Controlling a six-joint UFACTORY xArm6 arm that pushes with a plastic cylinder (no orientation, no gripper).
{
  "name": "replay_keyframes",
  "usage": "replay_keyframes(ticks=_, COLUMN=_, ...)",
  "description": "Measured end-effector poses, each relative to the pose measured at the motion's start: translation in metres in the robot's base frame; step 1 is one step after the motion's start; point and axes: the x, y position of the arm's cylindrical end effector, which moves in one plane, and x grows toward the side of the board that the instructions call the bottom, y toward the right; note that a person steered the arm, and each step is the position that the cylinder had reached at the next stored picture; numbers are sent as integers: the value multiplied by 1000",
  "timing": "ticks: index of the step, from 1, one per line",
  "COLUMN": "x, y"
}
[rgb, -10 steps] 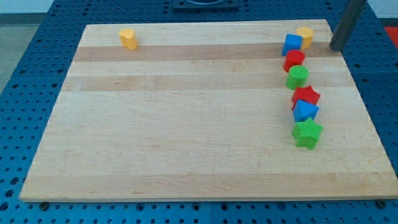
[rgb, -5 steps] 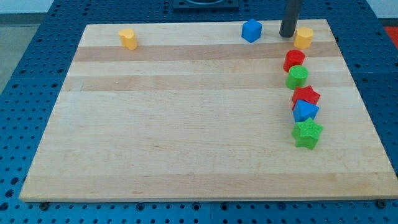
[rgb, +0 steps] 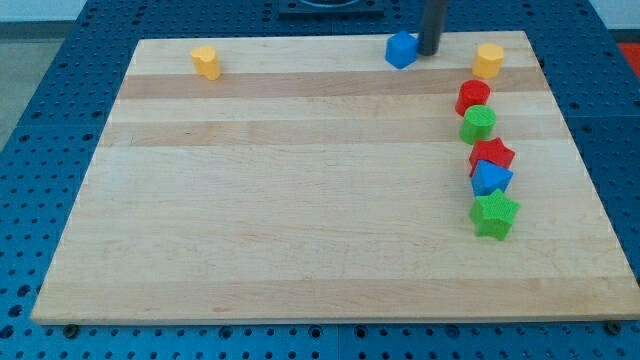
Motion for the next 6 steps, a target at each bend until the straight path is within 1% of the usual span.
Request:
replay_keyframes(ticks=1, x=0, y=-35)
replay_keyframes(ticks=2, x=0, y=-87)
replay_keyframes(ticks=4, x=26, y=-61)
replay_keyframes(ticks=5, x=36, y=-107)
replay_keyframes(ticks=6, x=38, y=-109)
